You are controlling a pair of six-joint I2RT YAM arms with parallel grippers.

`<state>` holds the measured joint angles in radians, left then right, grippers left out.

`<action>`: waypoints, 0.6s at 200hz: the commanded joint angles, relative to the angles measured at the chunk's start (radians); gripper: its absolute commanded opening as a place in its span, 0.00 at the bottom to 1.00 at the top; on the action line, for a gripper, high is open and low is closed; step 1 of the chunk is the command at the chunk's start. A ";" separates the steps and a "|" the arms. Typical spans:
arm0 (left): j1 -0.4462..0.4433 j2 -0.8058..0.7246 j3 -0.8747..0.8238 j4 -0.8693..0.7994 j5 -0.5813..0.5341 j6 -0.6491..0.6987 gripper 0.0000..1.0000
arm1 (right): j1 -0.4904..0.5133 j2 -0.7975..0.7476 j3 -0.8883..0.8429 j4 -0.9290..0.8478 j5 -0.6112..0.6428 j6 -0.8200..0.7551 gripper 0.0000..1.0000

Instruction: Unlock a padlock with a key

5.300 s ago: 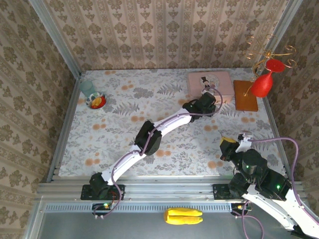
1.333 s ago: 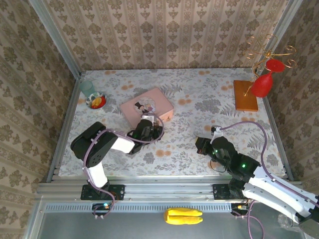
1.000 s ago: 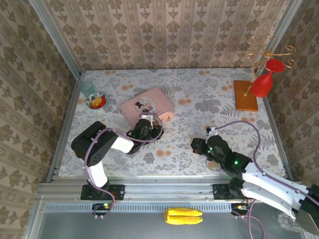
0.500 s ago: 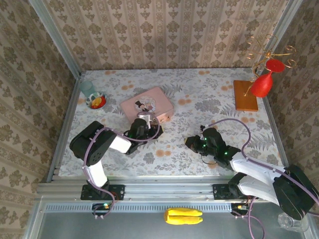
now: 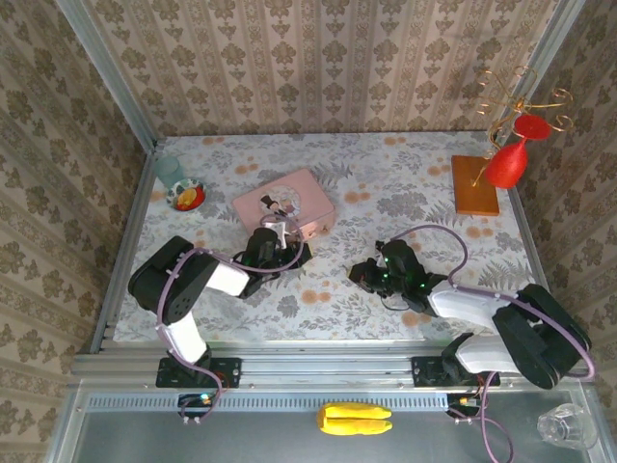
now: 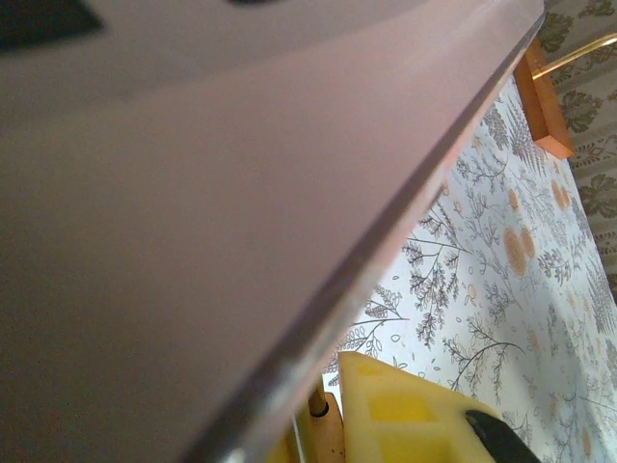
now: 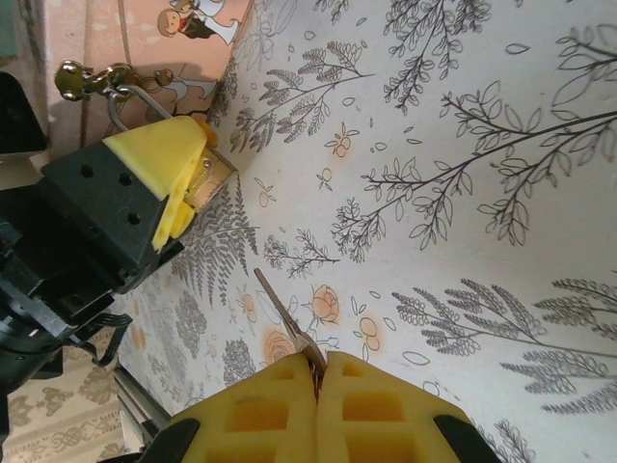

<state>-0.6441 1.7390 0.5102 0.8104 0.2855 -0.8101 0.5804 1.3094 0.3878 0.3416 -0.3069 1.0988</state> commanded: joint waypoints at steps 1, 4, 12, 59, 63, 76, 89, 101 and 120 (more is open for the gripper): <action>0.023 -0.057 -0.009 0.030 0.012 -0.025 0.01 | -0.004 0.062 0.027 0.084 -0.047 -0.006 0.00; 0.024 -0.058 -0.010 0.028 0.011 -0.024 0.01 | -0.004 0.072 0.030 0.093 -0.048 -0.003 0.00; 0.027 -0.062 -0.009 0.020 0.011 -0.025 0.01 | -0.004 0.106 0.035 0.117 -0.054 0.003 0.00; 0.039 -0.061 0.001 0.043 0.030 -0.050 0.01 | -0.001 0.234 0.057 0.197 -0.089 0.019 0.00; 0.040 -0.061 0.001 0.045 0.032 -0.053 0.01 | -0.001 0.237 0.059 0.196 -0.089 0.017 0.00; 0.045 -0.062 0.001 0.051 0.041 -0.059 0.01 | 0.003 0.246 0.065 0.183 -0.087 0.004 0.00; 0.051 -0.057 -0.001 0.061 0.050 -0.063 0.01 | 0.007 0.252 0.074 0.169 -0.081 -0.006 0.00; 0.056 -0.052 0.001 0.068 0.054 -0.067 0.01 | 0.007 0.265 0.075 0.181 -0.083 -0.001 0.00; 0.058 -0.045 0.001 0.077 0.057 -0.070 0.02 | 0.014 0.295 0.087 0.201 -0.089 0.007 0.00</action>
<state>-0.6044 1.7172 0.5034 0.7921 0.3176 -0.8314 0.5823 1.5669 0.4446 0.5068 -0.3752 1.1061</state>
